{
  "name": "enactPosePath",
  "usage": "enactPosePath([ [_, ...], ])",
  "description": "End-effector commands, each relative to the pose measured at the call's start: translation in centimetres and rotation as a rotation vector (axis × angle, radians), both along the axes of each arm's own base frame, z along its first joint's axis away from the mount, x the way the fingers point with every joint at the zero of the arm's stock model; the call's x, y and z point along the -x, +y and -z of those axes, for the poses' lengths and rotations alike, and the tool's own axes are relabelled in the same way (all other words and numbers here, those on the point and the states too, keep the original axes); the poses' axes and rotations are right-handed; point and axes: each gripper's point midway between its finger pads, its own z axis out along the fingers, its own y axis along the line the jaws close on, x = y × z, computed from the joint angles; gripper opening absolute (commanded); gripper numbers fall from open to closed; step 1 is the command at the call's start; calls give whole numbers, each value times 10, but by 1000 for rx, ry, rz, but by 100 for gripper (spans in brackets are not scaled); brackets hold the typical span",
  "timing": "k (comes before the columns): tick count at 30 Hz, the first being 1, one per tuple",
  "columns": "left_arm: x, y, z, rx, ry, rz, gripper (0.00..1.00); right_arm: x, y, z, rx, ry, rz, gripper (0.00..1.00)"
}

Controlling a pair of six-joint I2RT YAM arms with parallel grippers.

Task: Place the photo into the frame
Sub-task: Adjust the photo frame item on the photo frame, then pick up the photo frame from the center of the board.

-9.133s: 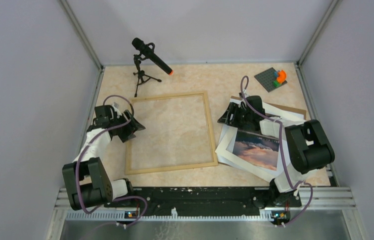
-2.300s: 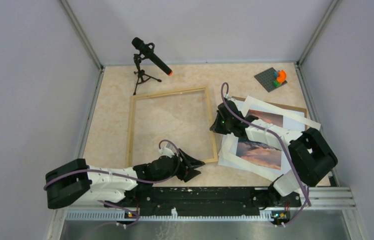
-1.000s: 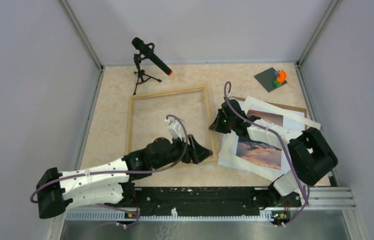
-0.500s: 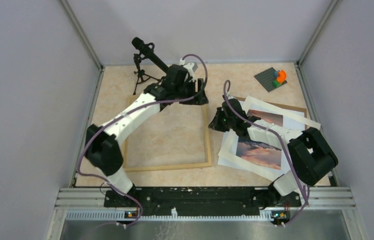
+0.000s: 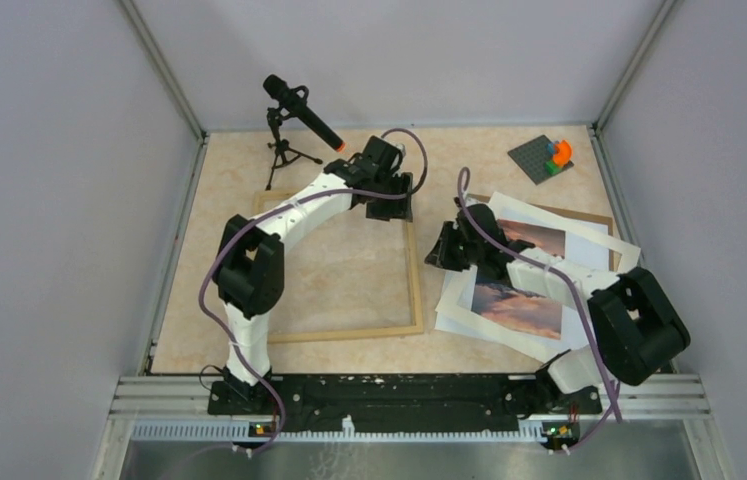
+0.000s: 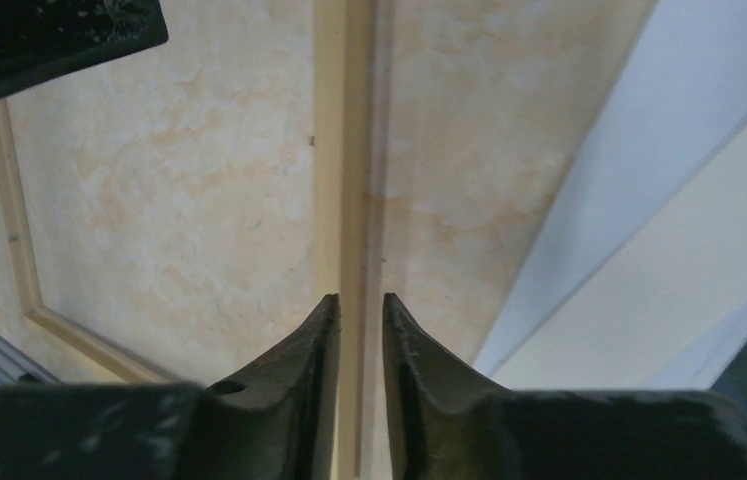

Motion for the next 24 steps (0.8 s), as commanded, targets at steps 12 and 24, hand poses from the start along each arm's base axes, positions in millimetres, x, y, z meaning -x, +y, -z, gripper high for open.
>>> enactPosePath([
  [12,-17,-28,45,-318,-96,-29,57,15,-24,8,-42,-30,-18,30],
  [24,-12,-31,64,-339,-70,-28,53,7,-20,7,-69,-32,-28,30],
])
